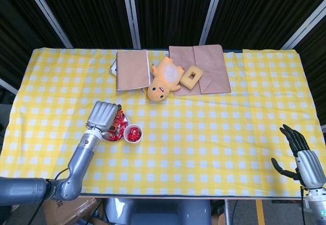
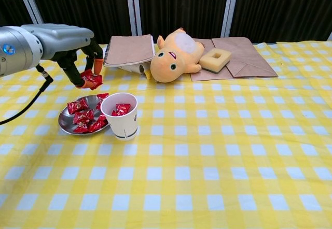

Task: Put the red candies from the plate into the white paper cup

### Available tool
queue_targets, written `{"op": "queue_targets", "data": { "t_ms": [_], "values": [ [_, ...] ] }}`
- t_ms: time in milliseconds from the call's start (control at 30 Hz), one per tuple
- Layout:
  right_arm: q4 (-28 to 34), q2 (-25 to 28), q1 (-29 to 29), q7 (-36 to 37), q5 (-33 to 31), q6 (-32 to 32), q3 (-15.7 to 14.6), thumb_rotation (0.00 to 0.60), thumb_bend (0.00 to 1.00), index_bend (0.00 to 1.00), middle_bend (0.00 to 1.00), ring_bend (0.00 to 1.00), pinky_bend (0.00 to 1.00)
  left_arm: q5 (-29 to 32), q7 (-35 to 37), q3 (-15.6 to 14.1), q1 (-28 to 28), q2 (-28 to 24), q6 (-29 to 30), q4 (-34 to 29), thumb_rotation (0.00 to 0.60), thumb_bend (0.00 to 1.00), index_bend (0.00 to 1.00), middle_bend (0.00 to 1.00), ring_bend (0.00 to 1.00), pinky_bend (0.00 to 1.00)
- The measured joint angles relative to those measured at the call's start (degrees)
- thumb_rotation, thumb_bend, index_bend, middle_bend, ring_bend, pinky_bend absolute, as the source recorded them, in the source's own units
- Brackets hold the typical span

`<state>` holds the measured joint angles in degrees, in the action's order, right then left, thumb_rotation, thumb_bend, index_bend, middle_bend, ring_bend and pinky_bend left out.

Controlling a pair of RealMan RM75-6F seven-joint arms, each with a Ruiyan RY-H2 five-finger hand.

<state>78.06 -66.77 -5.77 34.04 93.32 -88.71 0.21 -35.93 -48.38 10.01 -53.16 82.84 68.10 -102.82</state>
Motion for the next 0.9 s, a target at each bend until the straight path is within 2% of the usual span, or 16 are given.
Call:
{"op": "queue_targets", "data": {
  "t_ms": [367,633,900],
  "values": [
    [-0.03,0.08,0.01,0.34,0.05,-0.08,0.02,0.6,0.42,0.0,0.0,0.0,0.0,-0.99,-2.16,-0.65,-2.06,4.49,0.42,-1.29,0.6,0.4,0.52,0.56,0.94,0.95],
    [0.01,0.16,-0.02,0.47,0.26,-0.2,-0.01,0.6,0.42,0.0,0.0,0.0,0.0,0.06,-3.03,-0.93,-2.74,5.79,0.6,-1.22,0.6,0.37,0.5,0.54,0.94,0.95],
    [-0.01,0.12,0.03,0.38,0.33,-0.34,-0.03,0.6,0.42,0.0,0.0,0.0,0.0,0.5,-2.72,-1.31,-2.7,5.37,0.31,-1.58,0.6,0.31,0.45,0.45,0.94,0.95]
  ]
}}
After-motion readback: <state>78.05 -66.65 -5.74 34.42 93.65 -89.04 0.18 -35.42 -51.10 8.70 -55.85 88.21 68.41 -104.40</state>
